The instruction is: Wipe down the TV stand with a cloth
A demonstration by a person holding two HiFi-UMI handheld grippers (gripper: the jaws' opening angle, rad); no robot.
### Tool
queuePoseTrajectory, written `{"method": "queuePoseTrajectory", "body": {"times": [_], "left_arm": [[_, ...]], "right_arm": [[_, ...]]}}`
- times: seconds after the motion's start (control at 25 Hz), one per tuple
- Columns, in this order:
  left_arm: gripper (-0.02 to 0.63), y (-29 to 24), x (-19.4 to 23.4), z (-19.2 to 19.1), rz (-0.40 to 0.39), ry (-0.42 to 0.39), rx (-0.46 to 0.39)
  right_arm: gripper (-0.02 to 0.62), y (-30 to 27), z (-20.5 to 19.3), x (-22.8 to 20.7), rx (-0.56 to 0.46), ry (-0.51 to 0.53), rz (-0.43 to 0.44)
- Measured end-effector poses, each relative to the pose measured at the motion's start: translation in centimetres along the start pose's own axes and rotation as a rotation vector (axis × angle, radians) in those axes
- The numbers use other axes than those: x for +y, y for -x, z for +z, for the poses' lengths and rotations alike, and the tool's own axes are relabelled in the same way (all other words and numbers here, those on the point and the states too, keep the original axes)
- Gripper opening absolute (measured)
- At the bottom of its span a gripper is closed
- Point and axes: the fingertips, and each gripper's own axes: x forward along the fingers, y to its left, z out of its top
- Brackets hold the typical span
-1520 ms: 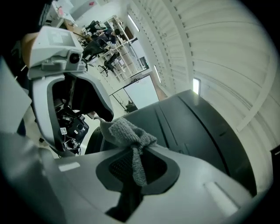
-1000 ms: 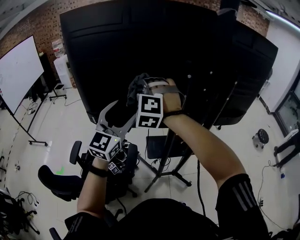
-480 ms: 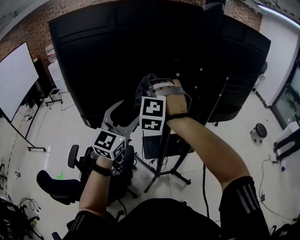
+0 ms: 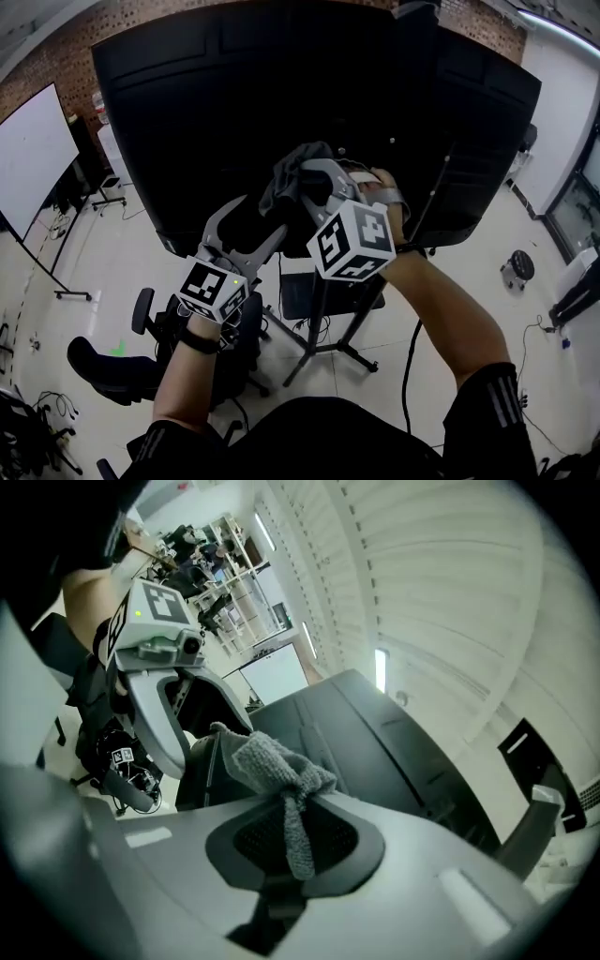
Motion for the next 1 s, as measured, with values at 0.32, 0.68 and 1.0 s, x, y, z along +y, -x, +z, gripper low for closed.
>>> {"method": "queuePoseTrajectory", "body": {"times": [0.32,0.68,1.0], "left_arm": [[0.325,-3.2,-2.7,4.3,-0.004,-0.064,-0.044],[0.325,-6.7,-4.5,5.3,0.011,-0.055,-0.052],[0.325,-7.4,-5.5,2.7,0.040,-0.039,0.003]], "right_arm": [[0.032,4.9,-0.4,-6.7,-0.236,-0.221,-0.069],[0.034,4.8,-4.8,-9.7,-0.323,-0.514,0.038],[0.035,4.4,-7.1,-7.5,-0.401,-0.646,0.149]]}}
